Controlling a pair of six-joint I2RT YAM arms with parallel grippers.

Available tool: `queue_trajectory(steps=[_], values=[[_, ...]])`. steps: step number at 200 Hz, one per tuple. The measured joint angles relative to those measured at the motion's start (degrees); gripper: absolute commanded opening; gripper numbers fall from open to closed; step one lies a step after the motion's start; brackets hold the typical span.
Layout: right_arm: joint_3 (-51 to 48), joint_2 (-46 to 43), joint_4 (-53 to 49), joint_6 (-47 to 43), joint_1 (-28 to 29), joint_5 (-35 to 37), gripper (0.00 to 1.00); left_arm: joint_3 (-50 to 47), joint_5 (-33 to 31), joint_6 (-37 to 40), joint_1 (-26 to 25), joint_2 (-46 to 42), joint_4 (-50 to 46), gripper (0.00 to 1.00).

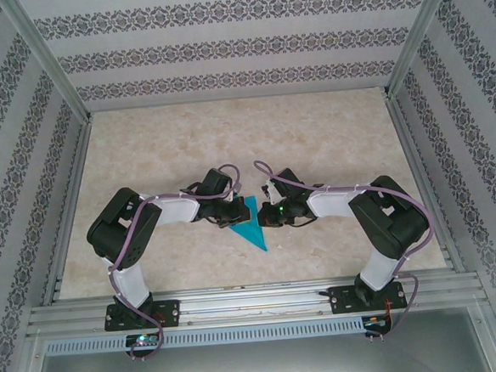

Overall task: Fold a paper plane with a square sheet of paper (fold left side to right side)
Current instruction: Fourth fold the wing at the center of the table.

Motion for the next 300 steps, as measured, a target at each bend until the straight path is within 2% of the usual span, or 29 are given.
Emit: queue_trajectory(steps=[92, 149, 170, 198, 231, 262, 300], values=[[0.63, -0.39, -1.44, 0.04, 0.0, 0.0, 0.0, -1.79, 0.63, -0.04, 0.07, 0.02, 3.54, 0.04], [1.68, -4.9, -5.49, 0.15, -0.81, -0.13, 0.2, -2.54, 1.33, -0.07, 0.04, 0.02, 4.9, 0.04], [1.9, -8.15, -6.54, 0.17, -1.92, -0.26, 0.22, -2.58, 1.38, -0.07, 0.04, 0.02, 5.01, 0.04], [1.44, -12.35, -7.41, 0.59, -2.99, -2.36, 0.11, -2.58, 1.42, -0.07, 0.04, 0.02, 5.03, 0.04], [-2.99, -16.33, -5.99, 2.8, -2.58, -9.14, 0.0, -2.58, 1.42, -0.07, 0.04, 0.02, 5.03, 0.04], [-7.34, -16.63, -3.67, 5.75, 0.52, -14.08, 0.0, -2.58, 1.4, -0.07, 0.04, 0.02, 5.03, 0.04], [-8.41, -14.43, -0.72, 7.72, 2.58, -15.76, 0.0, -2.58, 1.4, -0.07, 0.04, 0.02, 5.03, 0.04]])
